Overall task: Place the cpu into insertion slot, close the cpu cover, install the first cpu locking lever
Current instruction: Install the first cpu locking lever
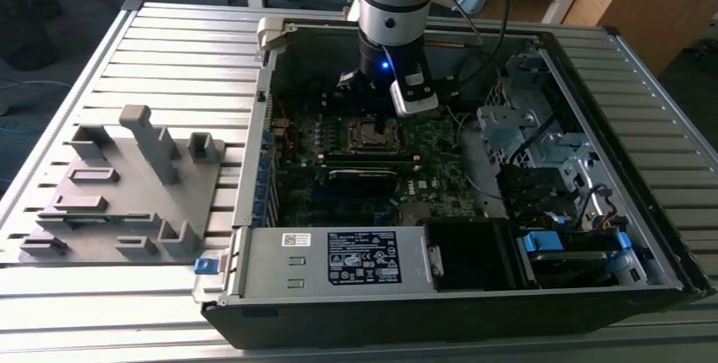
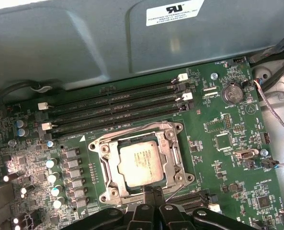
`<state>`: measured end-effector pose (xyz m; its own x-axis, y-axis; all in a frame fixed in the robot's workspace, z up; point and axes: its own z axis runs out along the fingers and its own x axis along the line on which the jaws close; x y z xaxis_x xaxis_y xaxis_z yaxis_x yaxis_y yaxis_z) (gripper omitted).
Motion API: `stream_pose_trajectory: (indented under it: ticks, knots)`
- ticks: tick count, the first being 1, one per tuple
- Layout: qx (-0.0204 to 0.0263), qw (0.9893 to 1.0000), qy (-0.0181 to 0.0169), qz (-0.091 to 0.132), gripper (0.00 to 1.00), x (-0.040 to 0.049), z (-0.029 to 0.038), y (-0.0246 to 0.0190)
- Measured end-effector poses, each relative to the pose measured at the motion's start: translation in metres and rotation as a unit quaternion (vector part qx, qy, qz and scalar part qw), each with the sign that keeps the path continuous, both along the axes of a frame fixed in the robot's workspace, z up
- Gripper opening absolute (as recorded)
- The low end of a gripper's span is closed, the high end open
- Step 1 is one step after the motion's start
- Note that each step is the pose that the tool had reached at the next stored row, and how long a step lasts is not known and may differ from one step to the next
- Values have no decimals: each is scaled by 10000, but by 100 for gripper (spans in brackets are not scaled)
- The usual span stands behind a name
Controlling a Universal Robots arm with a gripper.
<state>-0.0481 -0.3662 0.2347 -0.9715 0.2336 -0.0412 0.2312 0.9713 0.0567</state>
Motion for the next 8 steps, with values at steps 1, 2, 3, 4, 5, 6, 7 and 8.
stream_pose_trajectory:
  ticks: [1, 2, 3, 4, 5, 6, 7, 8]
  knots:
    - [0, 10000, 0, 0, 10, 0, 0, 0]
    - [0, 10000, 0, 0, 10, 0, 0, 0]
    - [0, 10000, 0, 0, 10, 0, 0, 0]
    - [0, 10000, 0, 0, 10, 0, 0, -3]
    - [0, 10000, 0, 1, 10, 0, 0, -8]
    - [0, 10000, 0, 1, 10, 1, 0, -15]
    - [0, 10000, 0, 0, 10, 0, 0, -22]
    - [0, 10000, 0, 1, 10, 0, 0, -33]
